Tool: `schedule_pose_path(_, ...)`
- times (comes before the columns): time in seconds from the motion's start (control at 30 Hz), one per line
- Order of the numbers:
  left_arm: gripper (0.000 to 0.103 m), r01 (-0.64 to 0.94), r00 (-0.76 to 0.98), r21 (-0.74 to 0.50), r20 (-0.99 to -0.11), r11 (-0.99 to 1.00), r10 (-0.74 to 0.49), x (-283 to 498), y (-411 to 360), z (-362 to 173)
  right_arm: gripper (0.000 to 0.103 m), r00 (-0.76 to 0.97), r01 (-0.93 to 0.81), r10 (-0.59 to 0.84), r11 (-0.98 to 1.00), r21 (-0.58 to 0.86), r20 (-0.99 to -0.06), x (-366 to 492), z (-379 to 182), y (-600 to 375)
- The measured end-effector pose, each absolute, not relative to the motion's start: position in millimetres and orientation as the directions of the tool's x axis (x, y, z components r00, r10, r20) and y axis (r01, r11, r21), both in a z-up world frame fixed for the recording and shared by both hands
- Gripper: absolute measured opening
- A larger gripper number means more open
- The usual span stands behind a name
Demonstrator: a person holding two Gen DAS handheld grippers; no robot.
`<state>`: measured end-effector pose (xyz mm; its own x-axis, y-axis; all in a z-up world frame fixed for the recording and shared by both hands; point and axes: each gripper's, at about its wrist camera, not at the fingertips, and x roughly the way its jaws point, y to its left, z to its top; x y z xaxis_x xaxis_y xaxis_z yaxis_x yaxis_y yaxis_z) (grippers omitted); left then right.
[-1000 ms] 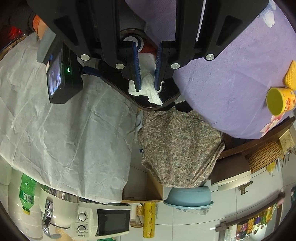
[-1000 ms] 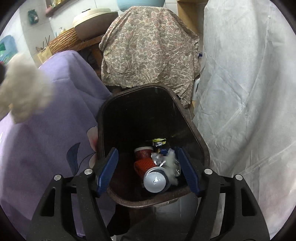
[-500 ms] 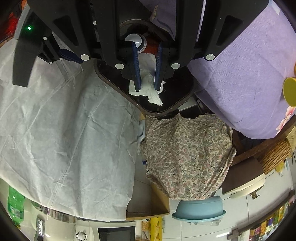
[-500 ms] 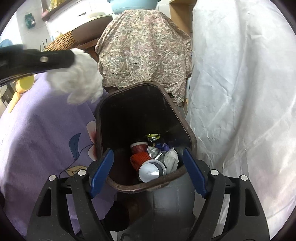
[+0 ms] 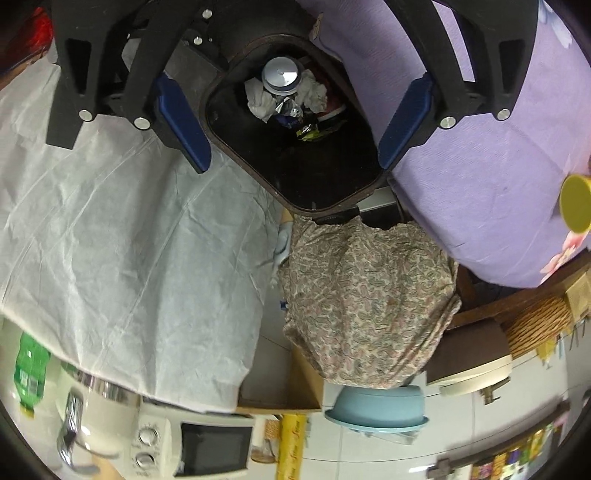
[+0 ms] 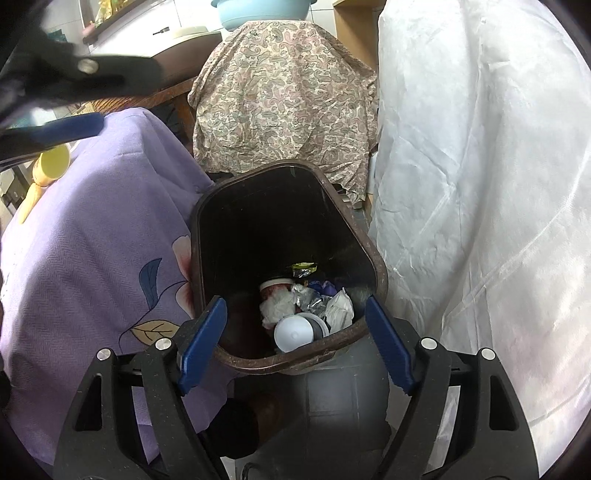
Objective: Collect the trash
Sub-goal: 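Carry the tissue into the bin and open the right gripper while the left drops its tissue, then move both tools back over the table toward the yellow mesh sleeve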
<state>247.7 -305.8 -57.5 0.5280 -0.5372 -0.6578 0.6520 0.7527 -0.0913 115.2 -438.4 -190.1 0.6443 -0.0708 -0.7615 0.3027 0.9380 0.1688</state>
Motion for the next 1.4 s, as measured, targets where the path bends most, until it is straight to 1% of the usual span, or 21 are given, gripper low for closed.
schedule_pose_path(0.2,0.093,0.608,0.550,-0.106,-0.658,0.787,-0.514,246,-276,-53,0.081,0.645,0.298,-0.072,0.940,0.164,-0.761,115,-186,-436)
schedule_pose_path(0.4,0.095,0.558,0.568,-0.150,-0.648,0.816,-0.507,247,-238,-47,0.081,0.653,0.289,-0.074,0.944,0.158,-0.754,117,-179,-428)
schedule_pose_path(0.6,0.096,0.506,0.616,-0.117,-0.644,0.854,-0.454,244,-201,-43,0.082,0.674,0.264,-0.065,0.952,0.158,-0.736,119,-166,-416)
schedule_pose_path(0.73,0.097,0.461,0.664,-0.101,-0.620,0.882,-0.418,243,-172,-39,0.082,0.705,0.232,-0.047,0.958,0.167,-0.708,122,-149,-407)
schedule_pose_path(0.9,0.097,0.378,0.712,-0.043,-0.625,0.925,-0.320,250,-132,-39,0.086,0.744,0.158,0.001,0.971,0.178,-0.668,131,-123,-386)
schedule_pose_path(1.1,0.097,0.266,0.739,-0.022,-0.638,0.964,-0.218,268,-69,-42,0.086,0.760,0.028,0.097,0.983,0.182,-0.642,148,-101,-347)
schedule_pose_path(1.17,0.097,0.239,0.749,0.024,-0.641,0.971,-0.168,277,-52,-45,0.087,0.762,-0.009,0.124,0.983,0.181,-0.635,153,-95,-334)
schedule_pose_path(1.23,0.097,0.202,0.757,0.096,-0.646,0.975,-0.094,293,-37,-49,0.090,0.767,-0.039,0.147,0.982,0.183,-0.625,157,-88,-320)
schedule_pose_path(1.3,0.097,0.187,0.750,0.136,-0.660,0.973,-0.052,311,-25,-53,0.091,0.773,-0.063,0.165,0.981,0.185,-0.613,159,-82,-309)
schedule_pose_path(1.4,0.097,0.160,0.734,0.157,-0.679,0.974,-0.011,342,-6,-56,0.091,0.772,-0.088,0.181,0.980,0.180,-0.610,158,-77,-295)
